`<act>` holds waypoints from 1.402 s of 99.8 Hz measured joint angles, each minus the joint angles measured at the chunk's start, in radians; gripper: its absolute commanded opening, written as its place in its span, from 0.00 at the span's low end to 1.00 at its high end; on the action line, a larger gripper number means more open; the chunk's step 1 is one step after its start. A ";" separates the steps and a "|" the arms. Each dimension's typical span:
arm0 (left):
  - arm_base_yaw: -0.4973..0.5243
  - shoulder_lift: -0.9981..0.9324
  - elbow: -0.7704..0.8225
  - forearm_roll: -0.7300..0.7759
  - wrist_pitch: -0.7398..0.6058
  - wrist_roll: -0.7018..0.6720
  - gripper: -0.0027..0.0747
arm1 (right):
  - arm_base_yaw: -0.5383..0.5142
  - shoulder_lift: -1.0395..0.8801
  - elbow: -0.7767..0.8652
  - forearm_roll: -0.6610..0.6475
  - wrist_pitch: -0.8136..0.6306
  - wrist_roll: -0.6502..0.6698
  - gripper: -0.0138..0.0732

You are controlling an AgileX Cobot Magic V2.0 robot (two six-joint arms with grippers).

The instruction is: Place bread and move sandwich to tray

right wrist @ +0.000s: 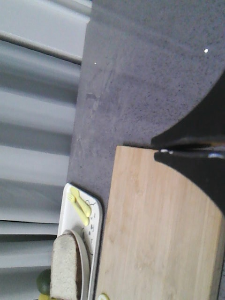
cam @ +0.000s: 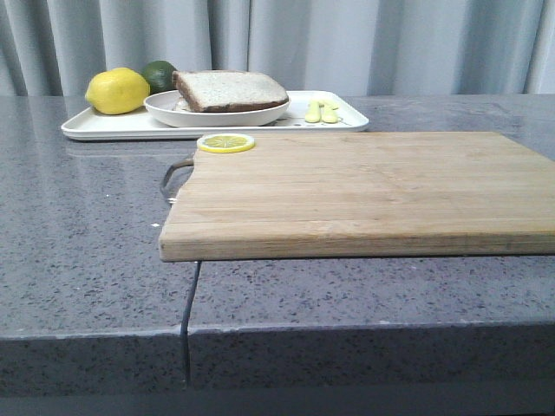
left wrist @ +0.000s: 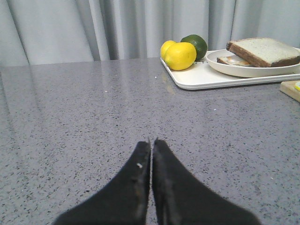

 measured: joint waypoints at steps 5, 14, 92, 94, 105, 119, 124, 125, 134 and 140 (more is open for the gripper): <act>0.000 0.000 0.000 0.000 0.000 0.000 0.01 | 0.000 0.000 0.022 -0.025 -0.009 0.034 0.02; 0.000 0.000 0.000 0.000 0.001 0.000 0.01 | 0.000 0.000 0.070 -0.074 -0.048 0.078 0.02; 0.000 0.000 0.000 0.000 0.001 0.000 0.01 | 0.000 -0.055 0.294 -0.111 -0.328 0.158 0.02; 0.000 0.000 0.000 0.000 0.001 0.000 0.01 | 0.000 -0.066 0.294 -0.111 -0.326 0.158 0.02; 0.000 0.000 0.000 0.000 0.001 0.000 0.01 | 0.000 -0.116 0.294 -0.111 -0.296 0.158 0.02; 0.000 0.000 0.000 0.000 0.001 0.000 0.01 | 0.000 -0.123 0.294 -0.111 -0.246 0.158 0.02; 0.000 0.000 0.000 0.000 0.001 0.000 0.01 | 0.000 -0.123 0.294 -0.111 -0.232 0.158 0.02; 0.000 0.000 0.000 0.000 0.001 0.000 0.01 | 0.000 -0.123 0.294 -0.111 -0.229 0.158 0.02; 0.000 0.000 0.000 0.000 0.001 0.000 0.01 | 0.000 -0.123 0.294 -0.111 -0.223 0.158 0.02; 0.000 0.000 0.000 0.000 0.001 0.000 0.01 | 0.000 -0.123 0.294 -0.111 -0.223 0.158 0.02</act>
